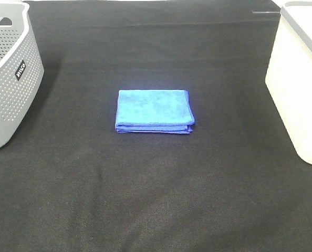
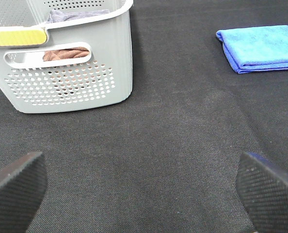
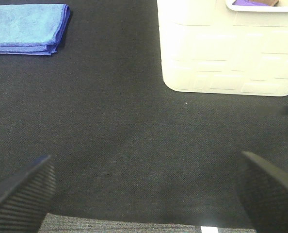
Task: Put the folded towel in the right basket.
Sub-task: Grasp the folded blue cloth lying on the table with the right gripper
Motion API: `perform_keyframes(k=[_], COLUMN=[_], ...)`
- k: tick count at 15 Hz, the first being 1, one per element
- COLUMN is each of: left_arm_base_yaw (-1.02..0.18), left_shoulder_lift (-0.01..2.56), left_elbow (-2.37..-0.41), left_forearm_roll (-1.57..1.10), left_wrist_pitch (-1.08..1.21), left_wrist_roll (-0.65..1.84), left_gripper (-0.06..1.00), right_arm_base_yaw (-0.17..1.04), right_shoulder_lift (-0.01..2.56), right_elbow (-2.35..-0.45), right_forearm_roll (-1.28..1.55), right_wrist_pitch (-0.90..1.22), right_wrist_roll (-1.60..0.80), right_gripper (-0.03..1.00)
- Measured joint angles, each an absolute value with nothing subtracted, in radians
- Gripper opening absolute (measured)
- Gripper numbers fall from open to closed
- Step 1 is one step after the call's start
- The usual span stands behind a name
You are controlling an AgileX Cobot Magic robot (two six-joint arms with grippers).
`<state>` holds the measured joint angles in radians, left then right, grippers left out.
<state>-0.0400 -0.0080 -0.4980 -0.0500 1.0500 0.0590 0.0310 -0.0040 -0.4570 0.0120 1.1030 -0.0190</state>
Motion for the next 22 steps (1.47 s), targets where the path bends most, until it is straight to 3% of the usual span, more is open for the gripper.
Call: perform_keyframes(k=[7, 15, 20, 22], left_arm_base_yaw=[-0.04, -0.04, -0.04, -0.04], left_shoulder_lift=[-0.008, -0.008, -0.008, -0.008], left_elbow=[-0.498, -0.498, -0.498, -0.498], left_forearm_roll=[-0.05, -0.05, -0.05, -0.05], left_wrist_pitch=[1.05, 1.05, 1.05, 1.05], left_wrist_roll=[0.059, 0.059, 0.058, 0.058], left_gripper=[0.99, 0.99, 0.99, 0.99], right_arm_base_yaw=[0.031, 0.031, 0.1, 0.204], right_shoulder_lift=[0.041, 1.135, 1.484, 1.684], right_elbow=[-0.497, -1.319, -1.502, -1.583], right_forearm_roll=[0.055, 0.204, 0.423, 0.435], right_wrist_pitch=[1.111, 1.209, 1.203, 1.135], right_wrist_roll=[-0.033, -0.04, -0.104, -0.12], right_gripper=[0.97, 0.96, 0.95, 0.92])
